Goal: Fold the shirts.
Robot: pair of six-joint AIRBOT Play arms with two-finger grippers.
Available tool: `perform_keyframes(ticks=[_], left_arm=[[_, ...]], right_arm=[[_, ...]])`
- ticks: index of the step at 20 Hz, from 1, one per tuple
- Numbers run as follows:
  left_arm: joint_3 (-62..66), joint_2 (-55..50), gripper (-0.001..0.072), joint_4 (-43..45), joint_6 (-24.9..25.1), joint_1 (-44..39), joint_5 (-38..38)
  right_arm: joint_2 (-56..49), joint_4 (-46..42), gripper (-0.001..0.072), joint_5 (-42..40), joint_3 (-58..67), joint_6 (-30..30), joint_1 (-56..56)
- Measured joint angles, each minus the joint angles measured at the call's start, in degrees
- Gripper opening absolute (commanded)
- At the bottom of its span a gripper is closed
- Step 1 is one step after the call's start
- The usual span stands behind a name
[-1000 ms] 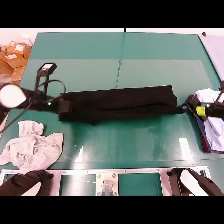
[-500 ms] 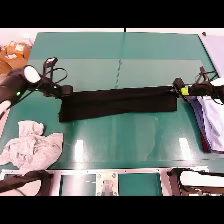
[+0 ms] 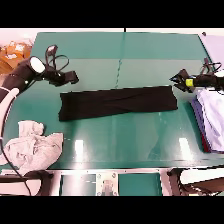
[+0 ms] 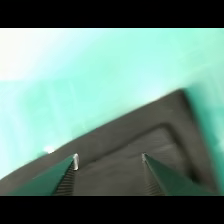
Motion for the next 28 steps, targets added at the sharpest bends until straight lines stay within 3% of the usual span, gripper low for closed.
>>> perform_keyframes(ticks=[2,3,5,6,14,22,23,24,26,28], left_arm=[[3.15,-0.13,0.0654,0.20,0.00,0.00,-1.40],[4.59,-0.22,0.0563,0.20,-0.02,0.00,-2.32],[6.67,-0.24,0.0098,-0.02,-0.07,0.00,-4.37],[7.30,-0.28,0.0027,-0.13,-0.09,0.00,-5.46],[8.96,-0.33,0.0027,-3.67,-0.22,0.00,-15.45],[8.96,-0.35,0.0027,-8.90,-0.22,0.00,-17.51],[8.96,-0.35,0.0027,-9.27,-0.22,0.00,-17.66],[8.96,-0.35,0.0027,-9.66,-0.22,-0.02,-17.70],[8.96,-0.35,0.0027,-10.19,-0.20,-0.44,-17.70],[8.81,-0.35,0.0027,-10.62,-0.11,-1.81,-17.27]], right_arm=[[-0.42,-0.35,0.0593,3.67,1.11,-1.95,-3.65],[-0.85,-0.46,0.0601,5.92,1.46,-3.28,-5.44],[-2.29,-0.61,0.0602,9.51,1.92,-5.90,-8.63],[-3.37,-0.68,0.0603,11.21,2.03,-7.32,-9.92],[-13.20,2.45,0.0602,21.68,2.45,-19.32,-12.07],[-16.15,3.58,0.0599,24.09,2.49,-23.65,-8.33],[-16.24,4.04,0.0516,23.78,2.47,-23.80,-8.15],[-16.33,4.13,0.0325,22.95,2.49,-23.96,-8.00],[-16.68,4.44,0.0032,21.73,2.93,-24.06,-7.87],[-16.65,4.04,0.0017,21.75,3.89,-24.26,-7.69]])
